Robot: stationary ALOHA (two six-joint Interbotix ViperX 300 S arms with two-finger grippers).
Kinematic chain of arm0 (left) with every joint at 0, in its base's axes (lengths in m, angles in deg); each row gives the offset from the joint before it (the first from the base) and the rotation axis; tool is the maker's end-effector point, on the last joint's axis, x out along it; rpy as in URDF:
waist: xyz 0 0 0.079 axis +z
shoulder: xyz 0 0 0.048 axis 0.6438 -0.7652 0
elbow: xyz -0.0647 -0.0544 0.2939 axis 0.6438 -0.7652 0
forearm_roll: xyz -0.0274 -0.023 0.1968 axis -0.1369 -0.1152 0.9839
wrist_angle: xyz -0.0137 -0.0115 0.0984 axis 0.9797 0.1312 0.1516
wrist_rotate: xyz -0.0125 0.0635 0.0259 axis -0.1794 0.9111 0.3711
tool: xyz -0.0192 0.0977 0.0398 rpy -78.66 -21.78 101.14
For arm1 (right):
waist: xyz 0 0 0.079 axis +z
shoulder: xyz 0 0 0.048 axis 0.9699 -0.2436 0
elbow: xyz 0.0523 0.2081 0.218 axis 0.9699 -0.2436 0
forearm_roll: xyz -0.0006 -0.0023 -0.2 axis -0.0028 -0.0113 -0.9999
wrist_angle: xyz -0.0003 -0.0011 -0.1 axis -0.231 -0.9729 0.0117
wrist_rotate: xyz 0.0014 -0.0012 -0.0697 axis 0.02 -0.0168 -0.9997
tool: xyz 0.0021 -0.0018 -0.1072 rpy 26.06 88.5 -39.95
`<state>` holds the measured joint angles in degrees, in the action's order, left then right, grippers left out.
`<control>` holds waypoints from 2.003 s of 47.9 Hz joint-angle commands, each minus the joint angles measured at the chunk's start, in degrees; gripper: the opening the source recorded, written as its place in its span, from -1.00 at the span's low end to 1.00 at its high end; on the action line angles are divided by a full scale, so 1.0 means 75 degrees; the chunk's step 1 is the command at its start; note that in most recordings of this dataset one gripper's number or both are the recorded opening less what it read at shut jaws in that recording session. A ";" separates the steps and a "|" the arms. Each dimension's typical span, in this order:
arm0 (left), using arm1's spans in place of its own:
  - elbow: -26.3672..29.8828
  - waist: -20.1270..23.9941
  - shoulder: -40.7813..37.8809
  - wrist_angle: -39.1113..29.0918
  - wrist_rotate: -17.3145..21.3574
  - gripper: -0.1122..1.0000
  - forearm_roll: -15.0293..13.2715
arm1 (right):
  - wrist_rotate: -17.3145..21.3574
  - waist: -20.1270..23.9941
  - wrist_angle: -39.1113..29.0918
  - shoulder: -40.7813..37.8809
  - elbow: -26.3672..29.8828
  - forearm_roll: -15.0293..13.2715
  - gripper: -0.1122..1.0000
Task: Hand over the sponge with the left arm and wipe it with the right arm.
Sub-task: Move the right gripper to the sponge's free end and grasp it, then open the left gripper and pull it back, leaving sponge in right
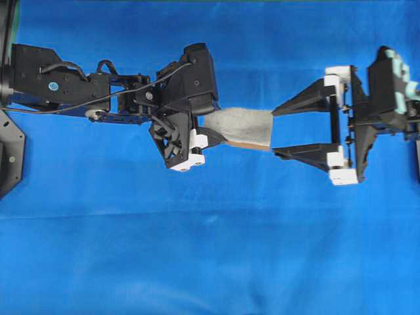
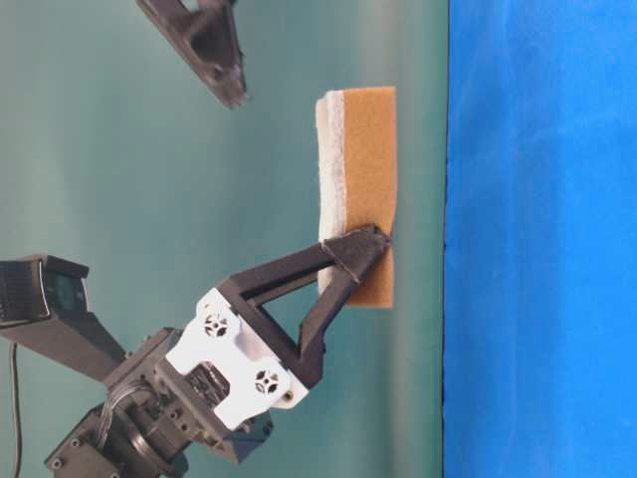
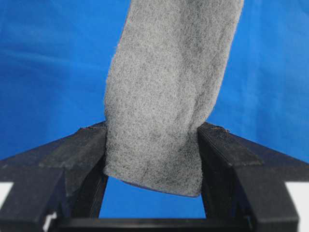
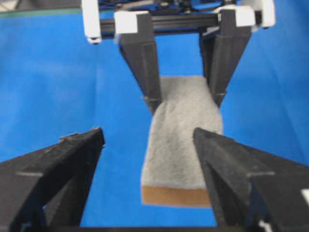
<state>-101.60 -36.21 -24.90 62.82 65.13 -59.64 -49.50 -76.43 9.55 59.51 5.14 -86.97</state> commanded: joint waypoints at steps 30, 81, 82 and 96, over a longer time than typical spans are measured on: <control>0.0152 -0.0023 0.0223 0.0035 0.0012 0.04 -0.0012 | -0.0082 -0.0340 -0.0727 -0.1641 0.1207 -0.0070 0.54; 0.0164 -0.0023 0.0223 0.0094 0.0105 0.03 -0.0012 | -0.0152 -0.0352 -0.1125 -0.1969 0.1219 -0.0082 0.00; 0.0152 -0.0023 0.0223 0.0094 0.0105 0.14 -0.0012 | -0.0152 -0.0352 -0.1125 -0.1969 0.1219 -0.0082 0.00; -0.0246 -0.0023 0.0656 0.0094 0.0141 0.80 0.0000 | -0.0105 -0.0352 -0.1395 -0.1664 0.1020 -0.0070 -0.09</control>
<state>-103.09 -36.30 -22.70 63.00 66.09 -59.64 -50.38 -79.15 -0.55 45.01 12.79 -87.50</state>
